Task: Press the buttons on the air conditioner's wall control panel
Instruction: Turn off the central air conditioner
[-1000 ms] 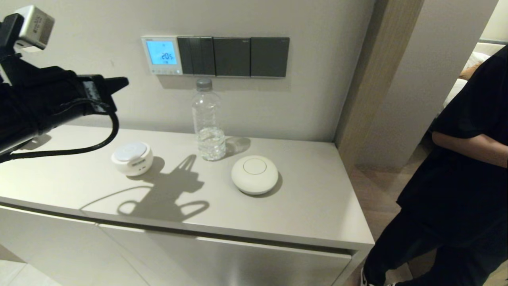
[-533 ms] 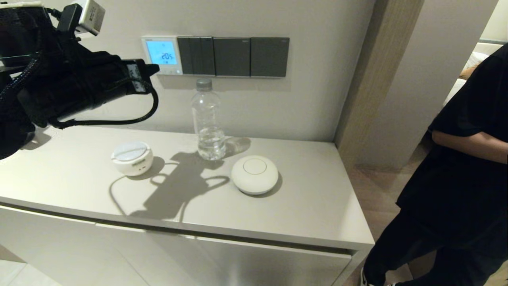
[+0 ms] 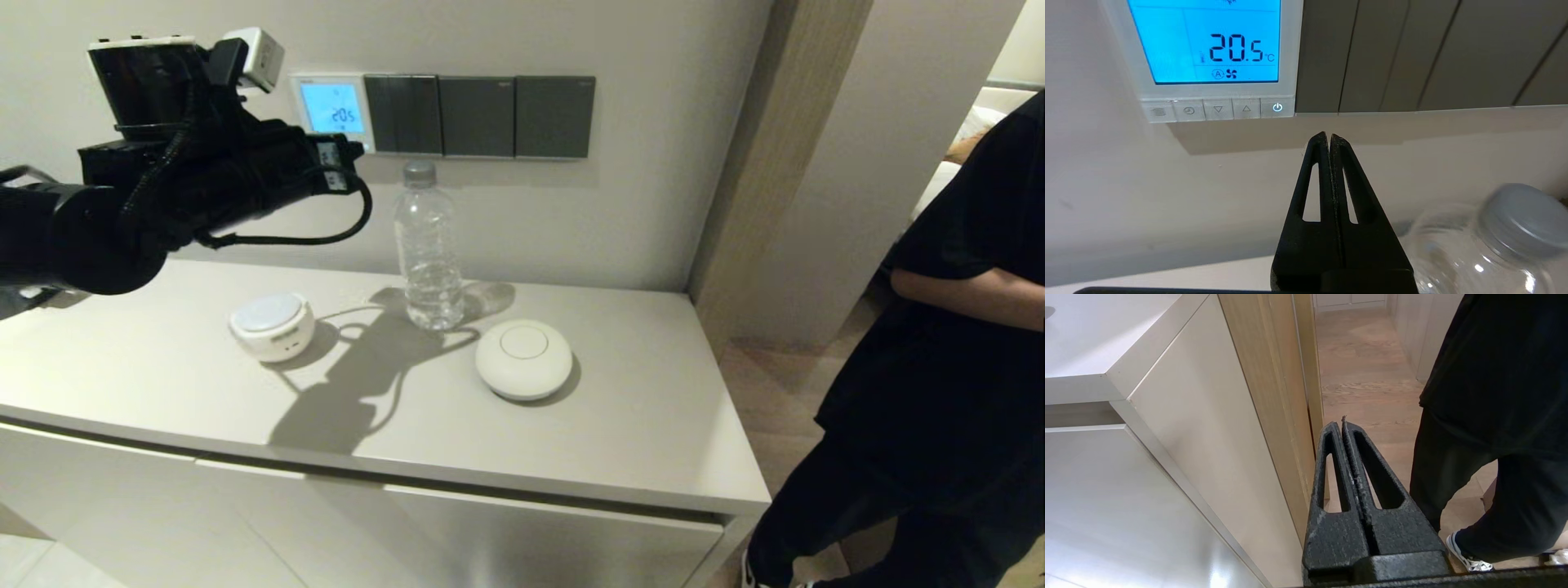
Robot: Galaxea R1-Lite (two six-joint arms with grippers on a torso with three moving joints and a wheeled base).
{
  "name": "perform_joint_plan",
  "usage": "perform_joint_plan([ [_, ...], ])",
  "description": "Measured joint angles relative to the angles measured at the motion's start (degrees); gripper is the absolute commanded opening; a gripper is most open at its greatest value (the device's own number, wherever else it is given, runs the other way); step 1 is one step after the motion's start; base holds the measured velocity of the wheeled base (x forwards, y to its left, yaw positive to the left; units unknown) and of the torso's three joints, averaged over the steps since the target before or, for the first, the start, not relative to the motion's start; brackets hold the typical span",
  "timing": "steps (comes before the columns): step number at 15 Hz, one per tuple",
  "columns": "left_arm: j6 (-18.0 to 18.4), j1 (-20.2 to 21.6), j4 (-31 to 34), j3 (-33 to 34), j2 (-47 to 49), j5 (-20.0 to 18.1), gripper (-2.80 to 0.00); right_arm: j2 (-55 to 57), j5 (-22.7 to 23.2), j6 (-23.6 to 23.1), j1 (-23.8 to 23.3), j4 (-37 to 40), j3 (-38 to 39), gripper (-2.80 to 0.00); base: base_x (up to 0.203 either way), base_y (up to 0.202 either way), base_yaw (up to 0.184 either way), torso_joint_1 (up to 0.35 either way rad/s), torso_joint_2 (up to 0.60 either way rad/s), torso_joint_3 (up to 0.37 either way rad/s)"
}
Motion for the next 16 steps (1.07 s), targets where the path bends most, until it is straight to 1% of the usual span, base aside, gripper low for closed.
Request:
perform_joint_plan([
  [11, -0.1, 0.3, -0.1, -4.6, 5.5, 0.7, -2.80, 0.0, 0.0, 0.0, 0.0, 0.0, 0.0, -2.80, 0.000, 0.000, 0.000, 0.000, 0.00, 0.000],
  [16, -0.4, 2.4, -0.1, -6.9, 7.1, 0.7, -2.80, 0.0, 0.0, 0.0, 0.0, 0.0, 0.0, -2.80, 0.000, 0.000, 0.000, 0.000, 0.00, 0.000],
])
